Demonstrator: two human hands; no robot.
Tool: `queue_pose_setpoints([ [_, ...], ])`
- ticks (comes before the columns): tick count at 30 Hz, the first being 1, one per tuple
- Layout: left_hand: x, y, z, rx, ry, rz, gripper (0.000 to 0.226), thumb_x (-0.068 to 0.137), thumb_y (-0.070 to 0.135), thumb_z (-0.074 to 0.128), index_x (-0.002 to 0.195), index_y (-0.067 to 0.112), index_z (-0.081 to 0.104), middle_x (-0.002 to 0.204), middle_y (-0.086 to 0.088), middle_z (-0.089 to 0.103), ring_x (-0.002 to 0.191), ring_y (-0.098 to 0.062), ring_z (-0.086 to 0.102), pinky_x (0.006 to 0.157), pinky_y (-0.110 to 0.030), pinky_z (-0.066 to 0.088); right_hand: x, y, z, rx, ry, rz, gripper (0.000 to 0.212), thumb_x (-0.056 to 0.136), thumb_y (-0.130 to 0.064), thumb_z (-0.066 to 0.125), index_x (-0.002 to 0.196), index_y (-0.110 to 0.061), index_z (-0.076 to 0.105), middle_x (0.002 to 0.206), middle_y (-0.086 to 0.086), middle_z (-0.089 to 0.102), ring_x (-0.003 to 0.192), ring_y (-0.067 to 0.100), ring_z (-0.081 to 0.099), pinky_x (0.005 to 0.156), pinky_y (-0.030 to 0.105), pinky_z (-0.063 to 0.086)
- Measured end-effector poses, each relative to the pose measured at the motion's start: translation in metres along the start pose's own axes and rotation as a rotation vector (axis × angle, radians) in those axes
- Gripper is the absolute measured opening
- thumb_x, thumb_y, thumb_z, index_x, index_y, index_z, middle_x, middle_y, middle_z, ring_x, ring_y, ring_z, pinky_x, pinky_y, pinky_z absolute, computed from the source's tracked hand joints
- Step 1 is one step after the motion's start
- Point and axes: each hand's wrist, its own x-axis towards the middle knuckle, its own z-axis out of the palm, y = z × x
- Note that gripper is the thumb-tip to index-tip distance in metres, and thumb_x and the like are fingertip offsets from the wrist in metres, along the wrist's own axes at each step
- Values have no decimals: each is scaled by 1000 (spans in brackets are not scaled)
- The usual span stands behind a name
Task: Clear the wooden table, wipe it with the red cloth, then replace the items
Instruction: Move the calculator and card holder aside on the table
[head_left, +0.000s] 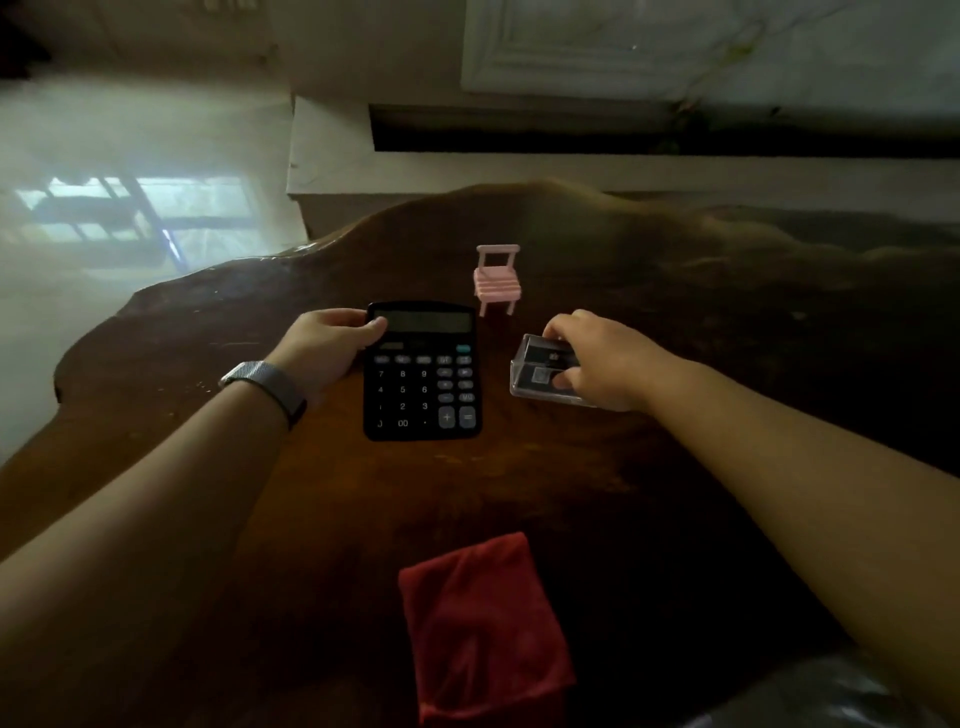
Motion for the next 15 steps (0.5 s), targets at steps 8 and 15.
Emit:
queue_pose_setpoints([
  [8, -74, 40, 88, -5, -48, 19, 7, 86, 18, 72, 93, 19, 72, 88, -7, 77, 80, -19, 73, 74, -33, 61, -92, 71, -30, 88, 75, -41, 50, 88, -22, 75, 131, -28, 50, 114, -8, 48, 103, 13, 52, 81, 32, 45],
  [15, -81, 51, 224, -64, -68, -78, 17, 87, 14, 69, 105, 13, 69, 92, -10, 76, 80, -21, 74, 62, -33, 60, -117, 213, -55, 138, 101, -62, 53, 86, -24, 77, 131, -30, 51, 117, -10, 51, 104, 11, 52, 83, 32, 47],
])
